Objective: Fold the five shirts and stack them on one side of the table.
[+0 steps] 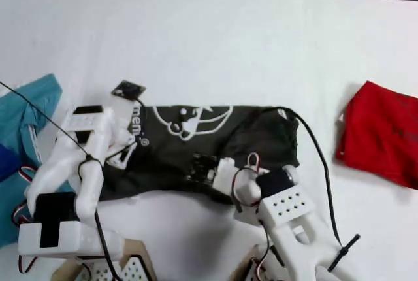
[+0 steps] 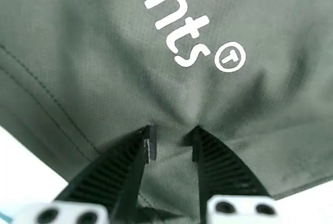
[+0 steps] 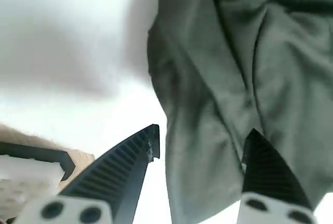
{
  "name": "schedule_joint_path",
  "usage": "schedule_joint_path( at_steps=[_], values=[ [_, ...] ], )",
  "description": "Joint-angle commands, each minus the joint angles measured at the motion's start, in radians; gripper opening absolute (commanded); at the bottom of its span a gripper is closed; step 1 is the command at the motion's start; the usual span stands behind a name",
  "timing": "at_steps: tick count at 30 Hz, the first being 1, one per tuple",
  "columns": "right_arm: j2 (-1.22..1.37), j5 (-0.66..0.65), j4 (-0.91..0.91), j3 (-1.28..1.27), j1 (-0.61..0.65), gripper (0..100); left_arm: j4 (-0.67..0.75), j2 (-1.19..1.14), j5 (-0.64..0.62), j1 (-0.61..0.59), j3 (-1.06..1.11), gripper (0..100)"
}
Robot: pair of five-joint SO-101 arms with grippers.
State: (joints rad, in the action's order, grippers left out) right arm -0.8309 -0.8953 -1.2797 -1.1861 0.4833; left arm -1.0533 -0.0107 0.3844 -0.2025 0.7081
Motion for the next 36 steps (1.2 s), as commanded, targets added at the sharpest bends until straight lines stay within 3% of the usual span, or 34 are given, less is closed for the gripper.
schedule_joint_path(
  at_steps=[1, 10, 17, 28, 32, 36],
  values=[
    [0.024, -0.032, 0.047, -0.037, -0.010, 27.2, 0.032, -0.003, 0.005, 0.009, 0.004, 14],
    [0.305, -0.031, 0.286, -0.083, -0.025, 26.0, 0.032, -0.003, 0.005, 0.009, 0.004, 14],
    [0.305, -0.031, 0.292, 0.015, -0.024, 2.8, 0.032, -0.003, 0.005, 0.009, 0.005, 14],
    [0.191, -0.091, 0.131, 0.130, -0.033, 2.6, 0.032, -0.003, 0.005, 0.009, 0.005, 14],
    [0.166, -0.167, 0.077, 0.235, -0.107, 2.7, 0.032, -0.003, 0.005, 0.011, 0.005, 14],
    [0.182, -0.224, 0.140, 0.296, -0.206, 2.7, 0.032, -0.003, 0.005, 0.011, 0.005, 14]
  ],
)
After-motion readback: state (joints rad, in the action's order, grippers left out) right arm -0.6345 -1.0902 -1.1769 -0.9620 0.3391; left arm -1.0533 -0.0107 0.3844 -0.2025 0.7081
